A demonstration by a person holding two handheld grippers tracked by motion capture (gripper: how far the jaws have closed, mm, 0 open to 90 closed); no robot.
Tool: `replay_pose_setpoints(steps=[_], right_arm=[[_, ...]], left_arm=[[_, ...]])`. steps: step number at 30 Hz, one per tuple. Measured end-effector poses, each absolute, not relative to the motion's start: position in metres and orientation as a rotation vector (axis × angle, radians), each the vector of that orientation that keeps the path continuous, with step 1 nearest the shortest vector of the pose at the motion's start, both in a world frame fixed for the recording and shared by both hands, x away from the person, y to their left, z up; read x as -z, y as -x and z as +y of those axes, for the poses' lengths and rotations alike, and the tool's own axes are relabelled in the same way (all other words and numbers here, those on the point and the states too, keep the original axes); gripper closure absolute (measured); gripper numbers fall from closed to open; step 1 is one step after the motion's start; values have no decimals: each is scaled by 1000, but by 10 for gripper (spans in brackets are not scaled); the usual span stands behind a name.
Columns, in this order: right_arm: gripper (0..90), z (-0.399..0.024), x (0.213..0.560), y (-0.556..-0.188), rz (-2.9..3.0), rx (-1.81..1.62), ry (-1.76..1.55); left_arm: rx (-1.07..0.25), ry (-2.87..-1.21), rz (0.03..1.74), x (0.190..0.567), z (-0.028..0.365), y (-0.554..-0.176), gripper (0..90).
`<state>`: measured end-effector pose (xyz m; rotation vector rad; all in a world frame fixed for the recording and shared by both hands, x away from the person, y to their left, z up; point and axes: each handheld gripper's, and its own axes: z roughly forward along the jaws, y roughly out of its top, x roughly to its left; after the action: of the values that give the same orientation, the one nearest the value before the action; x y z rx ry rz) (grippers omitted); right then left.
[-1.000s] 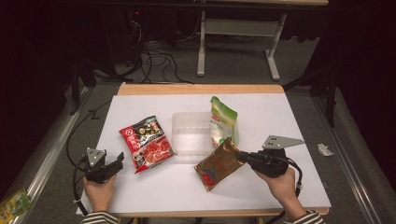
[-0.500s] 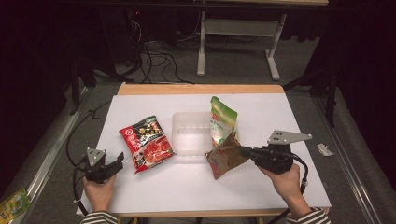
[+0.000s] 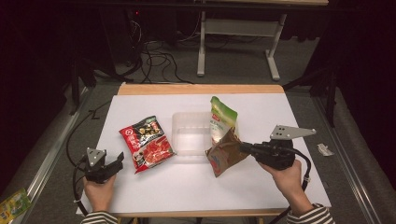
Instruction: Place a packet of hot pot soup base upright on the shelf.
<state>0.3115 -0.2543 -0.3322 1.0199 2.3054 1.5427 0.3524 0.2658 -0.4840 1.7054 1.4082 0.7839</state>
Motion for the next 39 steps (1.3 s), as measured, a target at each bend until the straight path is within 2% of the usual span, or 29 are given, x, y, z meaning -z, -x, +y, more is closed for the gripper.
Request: replay_pose_setpoints(steps=[39], right_arm=[[900,-246,297,-335,2222,-1623,-1013]], left_arm=[[-784,-1705,1407,484,266,-352,315]])
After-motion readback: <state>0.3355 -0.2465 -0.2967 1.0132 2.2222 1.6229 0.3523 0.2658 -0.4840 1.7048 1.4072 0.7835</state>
